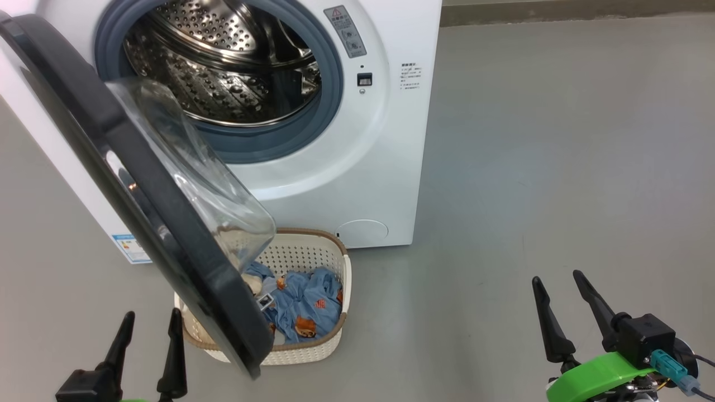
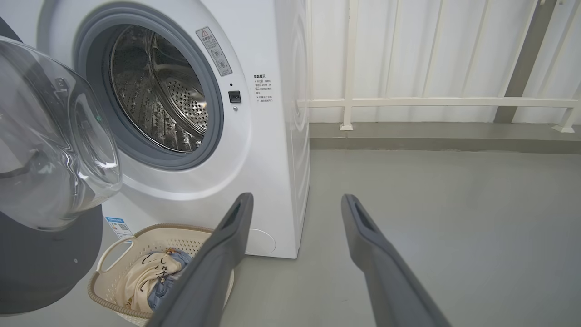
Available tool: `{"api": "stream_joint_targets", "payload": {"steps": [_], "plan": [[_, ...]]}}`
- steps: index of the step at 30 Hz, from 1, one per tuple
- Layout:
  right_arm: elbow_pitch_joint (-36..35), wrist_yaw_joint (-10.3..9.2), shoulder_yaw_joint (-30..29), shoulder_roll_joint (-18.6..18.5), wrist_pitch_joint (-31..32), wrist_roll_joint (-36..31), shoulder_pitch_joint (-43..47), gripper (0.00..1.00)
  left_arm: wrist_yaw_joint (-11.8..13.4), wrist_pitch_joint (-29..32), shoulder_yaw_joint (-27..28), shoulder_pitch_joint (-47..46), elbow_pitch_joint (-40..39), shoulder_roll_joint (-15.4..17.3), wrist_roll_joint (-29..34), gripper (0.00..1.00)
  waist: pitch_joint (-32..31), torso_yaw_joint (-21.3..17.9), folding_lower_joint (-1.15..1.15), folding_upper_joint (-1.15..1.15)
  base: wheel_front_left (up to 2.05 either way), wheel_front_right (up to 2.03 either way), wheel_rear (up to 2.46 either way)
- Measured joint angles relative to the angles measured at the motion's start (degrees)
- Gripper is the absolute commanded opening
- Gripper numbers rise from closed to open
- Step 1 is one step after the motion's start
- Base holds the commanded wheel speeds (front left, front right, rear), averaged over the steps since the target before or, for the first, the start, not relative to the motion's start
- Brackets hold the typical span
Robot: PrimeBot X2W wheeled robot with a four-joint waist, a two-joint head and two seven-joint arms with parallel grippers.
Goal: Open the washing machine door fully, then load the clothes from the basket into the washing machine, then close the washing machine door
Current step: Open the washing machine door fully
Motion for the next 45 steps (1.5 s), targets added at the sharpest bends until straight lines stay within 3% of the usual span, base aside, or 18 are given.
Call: {"api": "stream_joint_targets", "payload": {"steps": [20, 21, 22, 23, 32, 38, 45], "plan": [[1.7, 0.0, 0.33, 0.01, 0.0, -0.53, 0.74, 1.0, -0.2, 0.0, -0.48, -0.01, -0.01, 0.01, 0.0, 1.0, 0.34, 0.18, 0.0, 0.0, 0.0, 0.0, 0.0], [1.69, 0.0, 0.32, 0.01, 0.0, -0.6, 0.74, 1.0, -0.2, 0.0, -0.49, -0.01, 0.0, 0.01, -0.01, 0.53, 0.38, 0.2, 0.0, 0.0, 0.0, 0.0, 0.0], [1.69, 0.0, 0.29, 0.01, 0.0, -0.62, 0.74, 1.0, -0.2, 0.01, -0.55, -0.01, 0.01, 0.01, -0.01, 0.17, 0.42, 0.21, 0.0, 0.0, 0.0, 0.0, 0.0], [1.68, 0.0, 0.23, 0.01, 0.0, -0.68, 0.74, 1.0, -0.21, 0.0, -0.64, -0.01, 0.03, 0.01, -0.01, 0.0, 0.46, 0.24, 0.0, 0.0, 0.0, 0.0, 0.0], [1.69, 0.0, 0.11, 0.02, 0.0, -0.93, 0.74, 1.0, -0.19, 0.01, 0.67, -0.04, -0.23, 0.0, -0.65, 0.0, 0.45, 0.5, 0.0, 0.0, 0.0, 0.0, 0.0], [1.67, 0.0, -0.2, 0.03, 0.0, -0.99, 0.74, 1.0, 0.63, -0.01, 4.66, -3.38, -11.17, 0.02, -0.27, 0.0, 0.45, 0.91, 0.0, 0.0, 0.0, 0.0, 0.0], [1.76, 0.0, -0.24, 0.08, 0.0, -1.0, 0.73, 1.0, 0.33, -0.07, 3.7, -8.76, -24.74, 0.32, 2.44, 0.0, 0.32, 1.02, 0.0, 0.0, 0.0, 0.0, 0.0]]}}
